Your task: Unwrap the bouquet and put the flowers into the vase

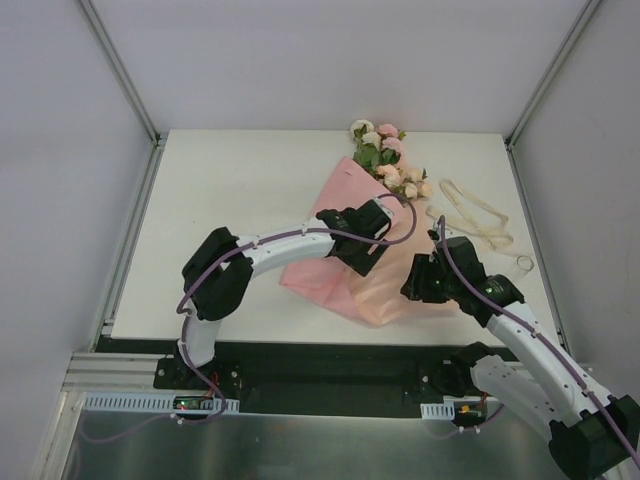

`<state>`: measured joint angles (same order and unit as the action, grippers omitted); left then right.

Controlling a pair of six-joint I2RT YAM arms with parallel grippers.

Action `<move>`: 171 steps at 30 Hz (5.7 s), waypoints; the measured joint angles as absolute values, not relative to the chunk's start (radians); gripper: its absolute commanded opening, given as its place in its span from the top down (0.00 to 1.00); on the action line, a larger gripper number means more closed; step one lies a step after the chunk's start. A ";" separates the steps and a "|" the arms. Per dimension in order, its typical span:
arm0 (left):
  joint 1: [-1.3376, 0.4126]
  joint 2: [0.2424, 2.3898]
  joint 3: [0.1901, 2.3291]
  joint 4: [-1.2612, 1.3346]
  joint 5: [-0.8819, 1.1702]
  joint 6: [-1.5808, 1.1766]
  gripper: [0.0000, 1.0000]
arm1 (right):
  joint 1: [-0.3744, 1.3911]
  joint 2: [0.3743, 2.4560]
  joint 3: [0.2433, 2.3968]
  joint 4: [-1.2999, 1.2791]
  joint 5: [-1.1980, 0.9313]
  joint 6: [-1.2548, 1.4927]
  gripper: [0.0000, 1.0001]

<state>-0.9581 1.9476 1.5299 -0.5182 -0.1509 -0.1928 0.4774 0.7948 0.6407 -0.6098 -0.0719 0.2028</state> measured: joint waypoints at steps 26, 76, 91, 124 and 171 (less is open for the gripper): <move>-0.833 2.022 1.625 -0.609 -0.523 -0.171 1.00 | 0.484 1.176 0.665 -0.358 -0.321 0.230 0.55; -0.295 0.936 1.010 -0.461 0.268 -0.329 0.04 | 0.684 1.815 1.108 -0.170 -0.451 0.206 0.23; -0.295 0.844 1.092 -0.464 0.270 -0.356 0.01 | 1.206 1.644 1.124 -0.216 -0.354 0.190 0.21; -0.522 2.264 2.052 -0.705 0.320 -0.215 0.69 | 0.489 1.037 0.730 -0.428 -0.235 0.115 0.18; -0.590 2.471 2.193 -0.723 0.145 -0.212 0.86 | 0.466 1.049 0.730 -0.456 -0.279 0.098 0.18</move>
